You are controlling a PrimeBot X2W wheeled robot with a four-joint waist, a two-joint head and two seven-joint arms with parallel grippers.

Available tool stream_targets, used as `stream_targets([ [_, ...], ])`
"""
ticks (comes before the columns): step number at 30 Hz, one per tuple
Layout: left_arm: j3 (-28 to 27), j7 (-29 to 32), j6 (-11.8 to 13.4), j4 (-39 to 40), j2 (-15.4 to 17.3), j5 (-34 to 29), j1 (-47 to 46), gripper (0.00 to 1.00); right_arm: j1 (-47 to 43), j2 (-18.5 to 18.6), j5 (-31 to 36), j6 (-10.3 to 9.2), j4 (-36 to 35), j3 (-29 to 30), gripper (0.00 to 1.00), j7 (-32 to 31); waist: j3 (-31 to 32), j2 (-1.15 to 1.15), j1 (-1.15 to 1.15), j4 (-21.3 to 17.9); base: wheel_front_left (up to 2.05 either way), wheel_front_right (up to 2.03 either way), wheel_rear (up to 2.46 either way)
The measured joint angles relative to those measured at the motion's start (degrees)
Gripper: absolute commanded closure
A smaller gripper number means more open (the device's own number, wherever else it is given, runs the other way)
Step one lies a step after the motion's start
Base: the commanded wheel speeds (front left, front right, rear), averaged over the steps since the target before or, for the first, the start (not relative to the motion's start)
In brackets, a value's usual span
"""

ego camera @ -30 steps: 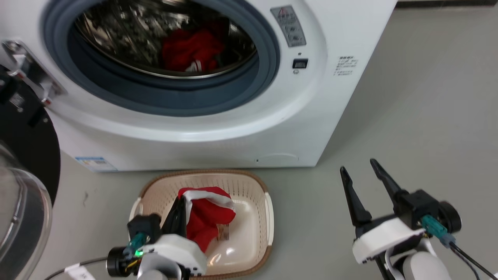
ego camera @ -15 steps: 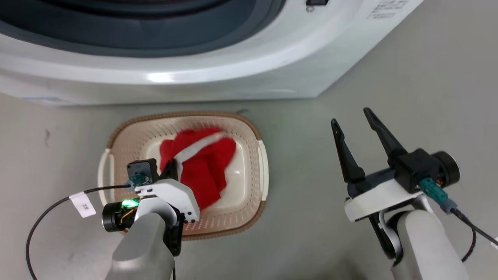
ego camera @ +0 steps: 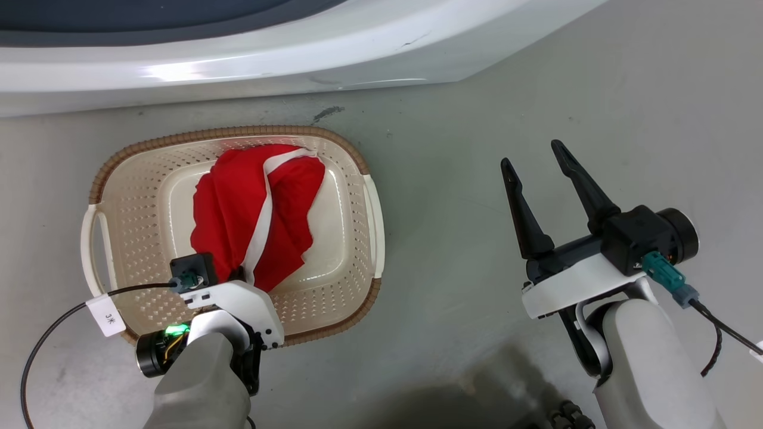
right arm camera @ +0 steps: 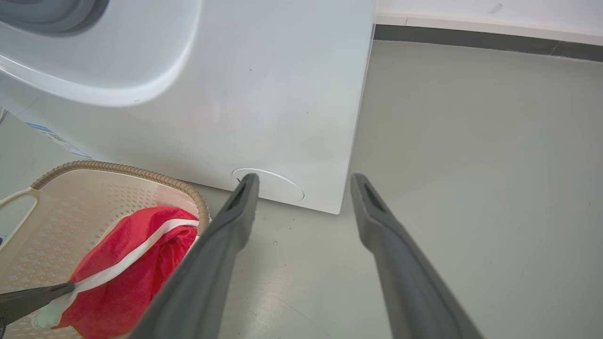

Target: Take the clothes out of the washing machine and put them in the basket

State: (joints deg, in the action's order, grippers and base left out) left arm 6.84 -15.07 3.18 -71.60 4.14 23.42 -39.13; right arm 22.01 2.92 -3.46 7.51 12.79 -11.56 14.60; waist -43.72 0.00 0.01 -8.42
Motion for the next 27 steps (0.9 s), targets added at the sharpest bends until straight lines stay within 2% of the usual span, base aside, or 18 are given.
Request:
stream_targets([
  [1,0.07,0.0,-0.18,-0.25,0.05,0.02,-0.05,0.33,0.08,0.0,0.11,0.0,0.25,0.05,0.0,0.01,0.03,0.0,0.0,0.05,0.0,0.0,0.0],
  [2,0.13,0.0,-0.45,-0.53,0.12,0.04,-0.05,0.0,0.08,0.0,0.31,0.0,0.51,0.12,0.0,0.03,0.22,0.0,0.0,0.18,0.0,0.0,0.0],
  [10,0.37,0.13,-3.41,-0.38,0.02,0.68,1.59,0.0,-1.55,-0.03,1.72,0.0,3.15,0.57,0.0,0.31,6.81,0.0,0.0,1.51,0.0,0.0,0.0],
  [27,-3.03,-0.01,-3.61,25.4,-0.87,-5.48,17.61,0.0,-10.74,-0.02,2.24,0.0,2.14,3.08,0.0,-1.6,28.58,0.0,-0.02,4.11,0.0,0.0,0.0],
])
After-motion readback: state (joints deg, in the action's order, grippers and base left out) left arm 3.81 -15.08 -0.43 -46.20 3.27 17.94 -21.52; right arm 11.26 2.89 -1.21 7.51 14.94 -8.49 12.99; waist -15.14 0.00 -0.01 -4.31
